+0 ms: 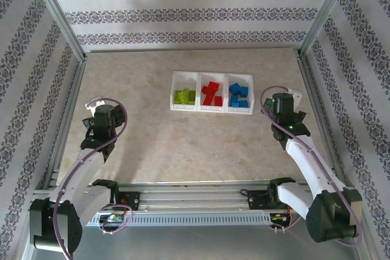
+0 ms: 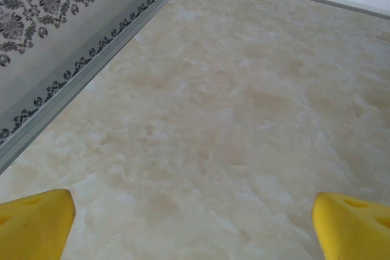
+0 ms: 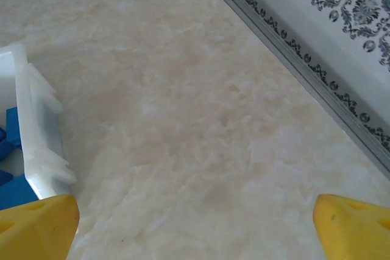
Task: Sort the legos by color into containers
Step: Reset both arms
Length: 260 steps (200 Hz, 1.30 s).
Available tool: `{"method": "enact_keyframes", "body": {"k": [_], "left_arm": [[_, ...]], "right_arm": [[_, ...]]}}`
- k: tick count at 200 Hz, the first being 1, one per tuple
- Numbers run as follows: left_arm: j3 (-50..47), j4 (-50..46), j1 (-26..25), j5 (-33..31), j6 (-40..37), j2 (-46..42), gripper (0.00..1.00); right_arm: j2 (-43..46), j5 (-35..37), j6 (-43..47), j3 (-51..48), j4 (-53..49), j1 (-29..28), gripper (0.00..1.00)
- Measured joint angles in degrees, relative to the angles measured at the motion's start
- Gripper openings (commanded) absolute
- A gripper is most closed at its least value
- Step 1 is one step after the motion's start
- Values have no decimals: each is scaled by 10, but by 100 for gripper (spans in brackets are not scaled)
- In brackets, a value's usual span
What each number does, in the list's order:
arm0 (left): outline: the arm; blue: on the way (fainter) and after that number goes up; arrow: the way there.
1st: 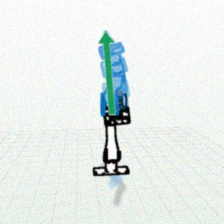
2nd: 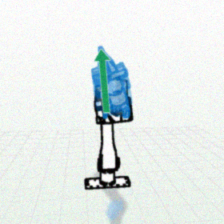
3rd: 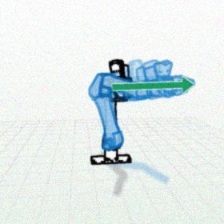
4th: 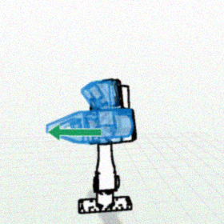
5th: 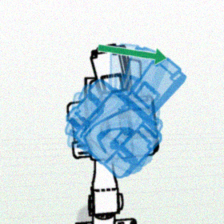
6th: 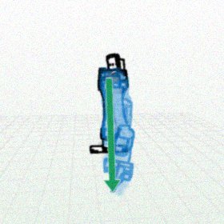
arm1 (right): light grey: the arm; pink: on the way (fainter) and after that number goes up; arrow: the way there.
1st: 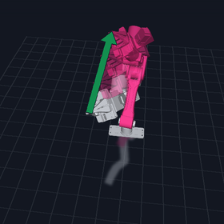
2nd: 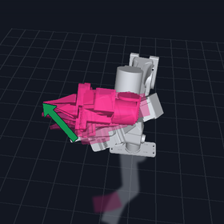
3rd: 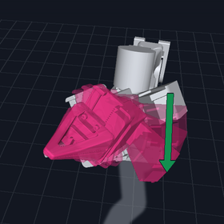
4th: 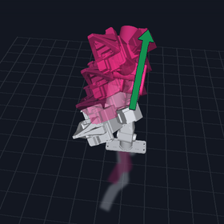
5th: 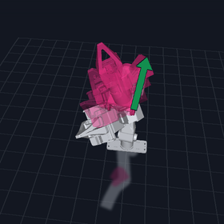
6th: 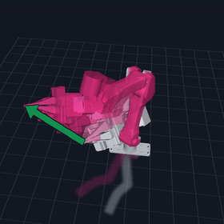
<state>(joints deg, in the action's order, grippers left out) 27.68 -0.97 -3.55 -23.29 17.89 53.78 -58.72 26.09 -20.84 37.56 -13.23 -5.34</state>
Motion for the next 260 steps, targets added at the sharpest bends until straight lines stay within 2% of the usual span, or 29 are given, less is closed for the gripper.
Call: {"method": "enact_keyframes", "body": {"k": [63,134,240,260], "left_arm": [[-66,198,7,49,-94,79,100],[-86,398,7,107,-137,183,100],[-109,586,14,231,-188,355,100],[-107,591,14,245,-193,375,100]], "right_arm": [[-21,-21,84,-54,156,16,98],[-21,-66,125,-123,311,33,98],[-57,-121,164,-221,490,41,98],[-76,-128,164,-225,519,42,98]]}}
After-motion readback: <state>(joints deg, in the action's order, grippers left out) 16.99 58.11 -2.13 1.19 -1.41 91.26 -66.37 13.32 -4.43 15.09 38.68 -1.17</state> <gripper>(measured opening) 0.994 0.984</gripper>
